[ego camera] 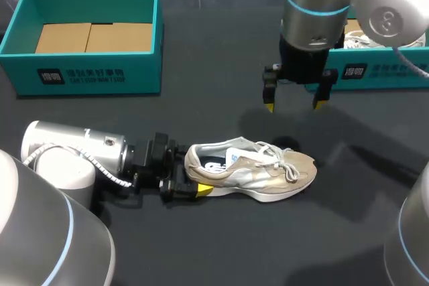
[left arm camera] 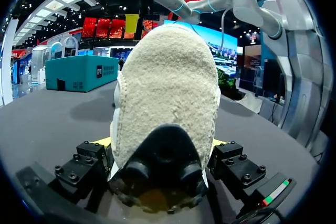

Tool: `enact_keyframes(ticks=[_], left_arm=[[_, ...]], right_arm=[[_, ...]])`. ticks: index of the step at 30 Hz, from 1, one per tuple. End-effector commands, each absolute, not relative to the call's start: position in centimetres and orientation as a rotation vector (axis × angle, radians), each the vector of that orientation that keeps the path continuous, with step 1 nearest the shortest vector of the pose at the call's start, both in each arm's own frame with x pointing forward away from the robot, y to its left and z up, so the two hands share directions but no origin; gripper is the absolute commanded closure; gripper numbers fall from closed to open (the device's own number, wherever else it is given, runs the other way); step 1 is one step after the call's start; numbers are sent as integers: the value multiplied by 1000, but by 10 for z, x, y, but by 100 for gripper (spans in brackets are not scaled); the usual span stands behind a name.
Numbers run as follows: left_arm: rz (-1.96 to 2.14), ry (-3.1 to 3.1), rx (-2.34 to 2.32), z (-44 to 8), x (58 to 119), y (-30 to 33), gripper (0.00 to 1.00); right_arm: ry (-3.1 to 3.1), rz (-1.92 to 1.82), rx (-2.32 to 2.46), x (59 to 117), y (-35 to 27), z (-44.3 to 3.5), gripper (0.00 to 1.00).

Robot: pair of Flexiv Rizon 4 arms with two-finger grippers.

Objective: Take the shoe out of the shoebox, open the shoe tongue, remove and reinsert the insole, then place the shoe into the shoebox

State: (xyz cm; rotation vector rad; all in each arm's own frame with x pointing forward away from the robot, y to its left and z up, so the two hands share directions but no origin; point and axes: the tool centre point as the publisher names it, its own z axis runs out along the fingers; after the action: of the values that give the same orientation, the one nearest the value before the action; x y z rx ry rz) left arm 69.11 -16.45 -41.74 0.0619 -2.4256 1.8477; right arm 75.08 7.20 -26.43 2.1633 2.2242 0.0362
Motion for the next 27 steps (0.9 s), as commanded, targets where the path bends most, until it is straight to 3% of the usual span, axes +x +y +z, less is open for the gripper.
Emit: enact_keyframes(ticks=[1,27], left_arm=[[1848,-2428,63,-418,690,-165,100],[1848,-2428,63,-418,690,-165,100]], right_arm=[[2202,6,2176,737,110,-277,0],[1952,-193,2264,693,168,-294,0]])
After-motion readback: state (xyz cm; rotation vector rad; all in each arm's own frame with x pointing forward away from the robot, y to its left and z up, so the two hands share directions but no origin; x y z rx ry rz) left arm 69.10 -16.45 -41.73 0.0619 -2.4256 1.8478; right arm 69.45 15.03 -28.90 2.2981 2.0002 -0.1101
